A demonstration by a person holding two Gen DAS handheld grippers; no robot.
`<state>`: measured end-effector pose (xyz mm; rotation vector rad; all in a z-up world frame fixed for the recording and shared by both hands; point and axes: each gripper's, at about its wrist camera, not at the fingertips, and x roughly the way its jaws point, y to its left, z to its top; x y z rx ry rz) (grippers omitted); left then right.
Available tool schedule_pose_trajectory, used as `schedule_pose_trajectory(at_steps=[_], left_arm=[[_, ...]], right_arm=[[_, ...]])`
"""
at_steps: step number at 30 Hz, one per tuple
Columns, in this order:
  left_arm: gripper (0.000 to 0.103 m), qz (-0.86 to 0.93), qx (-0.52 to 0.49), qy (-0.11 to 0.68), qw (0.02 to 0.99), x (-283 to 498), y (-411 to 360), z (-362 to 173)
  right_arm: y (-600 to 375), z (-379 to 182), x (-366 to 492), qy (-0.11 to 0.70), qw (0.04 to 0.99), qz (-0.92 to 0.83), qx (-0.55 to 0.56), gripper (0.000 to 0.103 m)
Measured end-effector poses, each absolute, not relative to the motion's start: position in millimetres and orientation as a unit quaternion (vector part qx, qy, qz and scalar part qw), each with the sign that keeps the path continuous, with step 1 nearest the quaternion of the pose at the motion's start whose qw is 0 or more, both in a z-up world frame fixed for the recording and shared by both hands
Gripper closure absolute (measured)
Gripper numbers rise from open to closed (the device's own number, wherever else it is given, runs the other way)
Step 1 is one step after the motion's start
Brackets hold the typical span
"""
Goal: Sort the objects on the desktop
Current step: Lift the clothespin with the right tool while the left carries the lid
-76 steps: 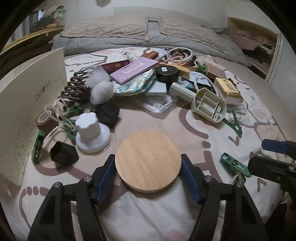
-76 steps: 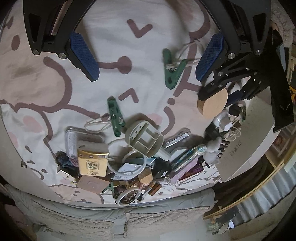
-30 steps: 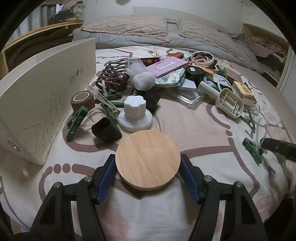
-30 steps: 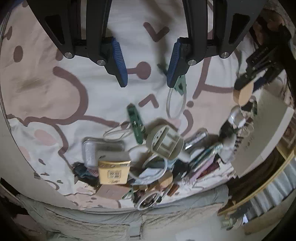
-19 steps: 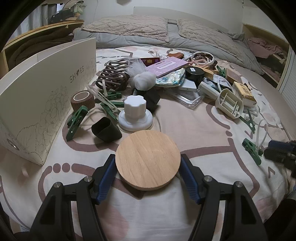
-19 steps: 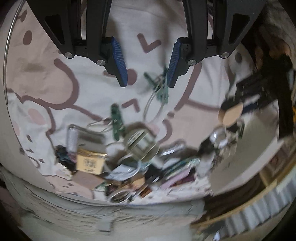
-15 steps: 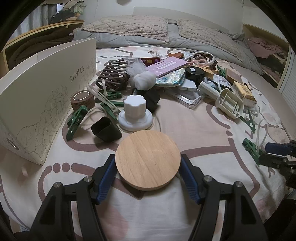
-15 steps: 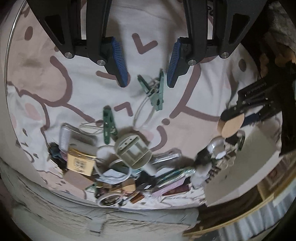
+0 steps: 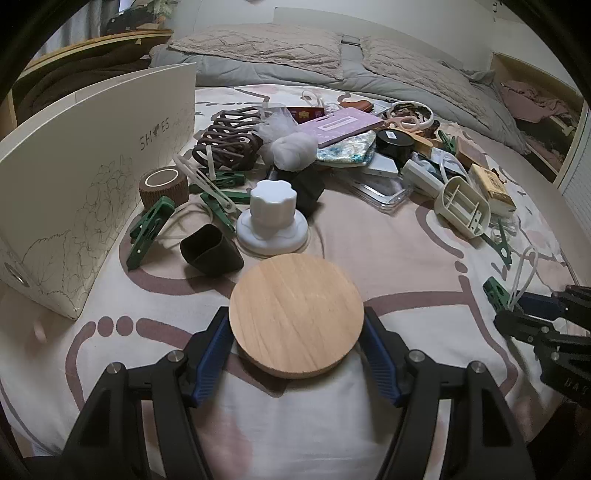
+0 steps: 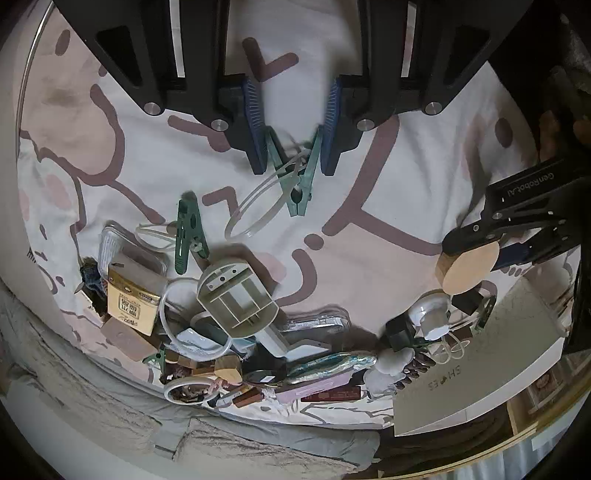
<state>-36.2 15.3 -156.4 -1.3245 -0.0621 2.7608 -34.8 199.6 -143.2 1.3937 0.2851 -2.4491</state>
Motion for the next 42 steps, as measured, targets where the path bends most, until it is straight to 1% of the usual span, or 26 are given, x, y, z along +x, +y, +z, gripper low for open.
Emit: schedule_pose_trajectory(at_steps=[7,13,24,37,42], left_arm=[[0.034,0.903,-0.427,-0.027,0.036,-38,14,-156],[0.034,0.906,-0.422,-0.025,0.028,-41,15,-157],[0.035,0.910,-0.412,-0.022,0.035,-36,15,-152],[0.035,0.931,-0.359,-0.012,0.055,-20,18,-118],[0.035,0.932,-0.358,-0.017,0.057,-16,13,-114]], right_arm=[[197,-141,-31,0.062,0.166,-0.862,0.474,0.073],[189,-139,-26,0.055,0.173,-0.866,0.466,0.073],[195,-136,-24,0.026,0.147,-0.875,0.460,0.073],[195,-117,-13,-0.026,0.134,-0.891,0.432,0.073],[186,-121,-12,-0.014,0.127,-0.886,0.446,0.073]])
